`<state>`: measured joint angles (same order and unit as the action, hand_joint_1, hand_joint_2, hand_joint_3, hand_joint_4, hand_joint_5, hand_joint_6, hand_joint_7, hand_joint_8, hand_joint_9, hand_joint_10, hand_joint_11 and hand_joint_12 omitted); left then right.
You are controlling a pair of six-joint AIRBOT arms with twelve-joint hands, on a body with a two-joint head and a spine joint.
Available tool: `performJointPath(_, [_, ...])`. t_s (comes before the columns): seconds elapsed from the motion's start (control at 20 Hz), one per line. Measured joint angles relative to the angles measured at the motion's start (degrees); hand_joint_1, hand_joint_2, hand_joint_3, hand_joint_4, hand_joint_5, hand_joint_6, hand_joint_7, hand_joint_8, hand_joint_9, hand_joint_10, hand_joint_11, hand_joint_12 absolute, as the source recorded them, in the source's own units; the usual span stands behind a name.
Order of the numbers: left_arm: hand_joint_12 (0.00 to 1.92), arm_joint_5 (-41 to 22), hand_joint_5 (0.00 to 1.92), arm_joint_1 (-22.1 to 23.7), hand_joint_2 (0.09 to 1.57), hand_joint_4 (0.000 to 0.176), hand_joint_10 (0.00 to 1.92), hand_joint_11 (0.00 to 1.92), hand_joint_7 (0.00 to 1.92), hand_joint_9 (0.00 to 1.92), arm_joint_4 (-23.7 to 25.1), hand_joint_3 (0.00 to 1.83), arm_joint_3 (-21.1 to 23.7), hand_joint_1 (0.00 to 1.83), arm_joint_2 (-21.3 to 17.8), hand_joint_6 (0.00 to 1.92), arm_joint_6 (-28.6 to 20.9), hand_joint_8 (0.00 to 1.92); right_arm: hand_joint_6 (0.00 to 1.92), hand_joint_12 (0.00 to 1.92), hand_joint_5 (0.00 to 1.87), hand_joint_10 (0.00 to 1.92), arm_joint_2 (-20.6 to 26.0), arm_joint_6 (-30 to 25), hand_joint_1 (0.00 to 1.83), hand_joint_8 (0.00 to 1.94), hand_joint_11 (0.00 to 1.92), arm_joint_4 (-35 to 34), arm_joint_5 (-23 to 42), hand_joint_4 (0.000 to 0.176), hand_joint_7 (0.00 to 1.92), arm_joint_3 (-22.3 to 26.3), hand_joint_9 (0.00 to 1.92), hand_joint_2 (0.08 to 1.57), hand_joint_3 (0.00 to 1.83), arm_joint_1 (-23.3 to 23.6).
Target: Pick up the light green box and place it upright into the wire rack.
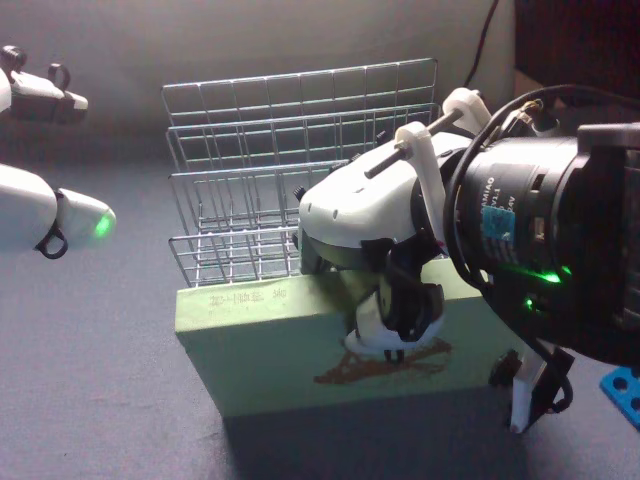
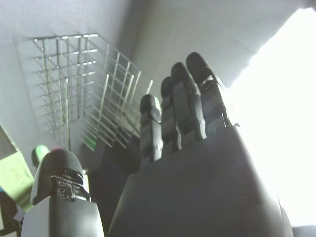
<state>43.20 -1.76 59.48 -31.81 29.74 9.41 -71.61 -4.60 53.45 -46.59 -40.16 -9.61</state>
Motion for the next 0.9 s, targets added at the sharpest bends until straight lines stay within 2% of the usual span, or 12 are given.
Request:
performJointPath(0.05, [0.62,0.0,0.21,0.0,1.1,0.101,0.0,0.0,0.18,0.22,0.0,0.0,0.0,0.2,0.0,0.0,0.0,0.0,1.18,1.45,0.74,0.53,0.0,0.4,1.19,1.19,0.67,0.1,0.1,0.0,0.92,0.0,0.91,1.2,0.0,0.0])
performJointPath(0.1, [0.6,0.1,0.2,0.1,1.1,0.101,0.0,0.0,0.17,0.22,0.0,0.0,0.0,0.2,0.0,0.0,0.0,0.0,1.16,1.5,0.73,1.27,0.0,0.2,1.32,1.18,0.71,0.1,0.1,0.0,0.88,0.0,0.82,1.19,0.0,0.0])
performJointPath(0.15, [0.59,0.1,0.21,0.1,1.1,0.101,0.0,0.0,0.17,0.21,0.0,0.0,0.0,0.2,0.0,0.0,0.0,0.0,1.13,1.52,0.74,1.42,0.3,0.3,1.35,1.19,0.73,0.1,0.0,0.0,0.88,0.0,0.8,1.19,0.0,0.0])
performJointPath(0.4, [0.61,0.7,0.21,0.2,1.11,0.101,0.0,0.0,0.17,0.21,0.0,0.0,0.2,0.2,0.0,0.0,-0.1,0.0,1.07,1.48,0.76,1.47,2.3,0.3,1.36,1.21,0.8,-0.4,-0.4,0.0,0.85,1.8,0.83,1.18,0.0,0.9])
performJointPath(0.65, [0.57,0.7,0.21,0.5,1.11,0.099,0.0,0.0,0.17,0.21,0.0,0.0,0.2,0.2,0.0,0.0,-0.1,0.0,1.07,1.47,0.75,1.47,4.4,0.3,1.35,1.22,0.8,-0.3,-0.9,0.0,0.85,4.1,0.82,1.19,0.0,6.0])
performJointPath(0.7, [0.56,0.7,0.21,0.5,1.12,0.099,0.0,0.0,0.17,0.2,0.0,0.0,0.2,0.18,0.0,0.0,-0.1,0.0,0.94,1.46,0.84,1.42,4.7,0.3,1.37,1.13,0.81,-0.6,-1.4,0.0,0.92,4.5,0.9,1.15,0.0,7.5])
performJointPath(0.8, [0.55,0.7,0.21,0.5,1.12,0.098,0.0,0.0,0.17,0.2,-0.1,0.0,0.2,0.18,0.0,0.0,-0.1,0.0,0.92,1.46,0.84,1.42,5.2,0.4,1.37,1.13,0.8,-1.0,-2.0,0.0,0.92,4.8,0.9,1.15,0.0,10.2])
performJointPath(0.85, [0.54,0.7,0.21,0.5,1.12,0.09,0.0,0.0,0.17,0.2,-0.1,0.0,0.1,0.18,0.0,0.0,-0.1,0.0,1.03,1.47,0.79,1.48,5.4,0.9,1.36,1.21,0.76,-0.9,-2.4,0.0,0.86,4.8,0.82,1.18,0.01,11.7])
performJointPath(0.9, [0.54,0.6,0.21,0.5,1.12,0.087,0.0,0.0,0.17,0.2,-0.2,0.0,-0.2,0.18,0.0,0.0,-0.1,0.0,1.05,1.48,0.77,1.49,5.7,1.7,1.35,1.23,0.76,-0.7,-2.8,0.0,0.85,4.8,0.81,1.18,0.01,12.7])
